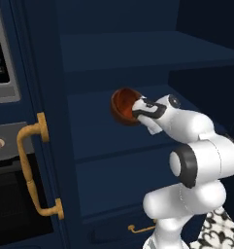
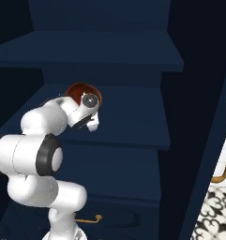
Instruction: Pick up the bowls on the counter and stack them on top of one another in the open cabinet. Place the smaller bowl on top of the larger bowl.
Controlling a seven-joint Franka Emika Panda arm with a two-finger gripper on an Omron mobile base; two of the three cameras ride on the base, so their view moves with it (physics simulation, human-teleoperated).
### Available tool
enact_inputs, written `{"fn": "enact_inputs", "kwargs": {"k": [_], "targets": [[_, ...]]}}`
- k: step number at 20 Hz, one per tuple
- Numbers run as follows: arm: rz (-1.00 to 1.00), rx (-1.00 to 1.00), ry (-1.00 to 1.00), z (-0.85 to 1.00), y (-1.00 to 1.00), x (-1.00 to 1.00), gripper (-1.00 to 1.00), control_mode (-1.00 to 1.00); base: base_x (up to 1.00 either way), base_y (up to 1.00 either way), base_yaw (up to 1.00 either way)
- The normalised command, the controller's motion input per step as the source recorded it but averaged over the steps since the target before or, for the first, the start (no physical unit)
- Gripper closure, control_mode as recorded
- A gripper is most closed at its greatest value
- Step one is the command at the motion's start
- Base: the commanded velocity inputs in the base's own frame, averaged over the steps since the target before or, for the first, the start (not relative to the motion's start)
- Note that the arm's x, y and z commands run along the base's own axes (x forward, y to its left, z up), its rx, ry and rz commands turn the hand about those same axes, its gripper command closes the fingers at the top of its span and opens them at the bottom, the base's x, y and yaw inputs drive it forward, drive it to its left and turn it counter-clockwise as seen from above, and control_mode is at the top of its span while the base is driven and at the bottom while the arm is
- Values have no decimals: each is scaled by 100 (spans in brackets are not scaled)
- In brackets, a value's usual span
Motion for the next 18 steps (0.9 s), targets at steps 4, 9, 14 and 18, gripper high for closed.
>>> {"fn": "enact_inputs", "kwargs": {"k": [4,9,14,18], "targets": [[-5,-6,6,-24,0,59,100,-100,0,0,0],[0,1,-3,-1,-3,-2,-100,-100,0,0,0],[0,7,-20,21,-21,-49,-100,-100,0,0,0],[0,8,-22,43,-12,-73,-100,-100,0,0,0]]}}
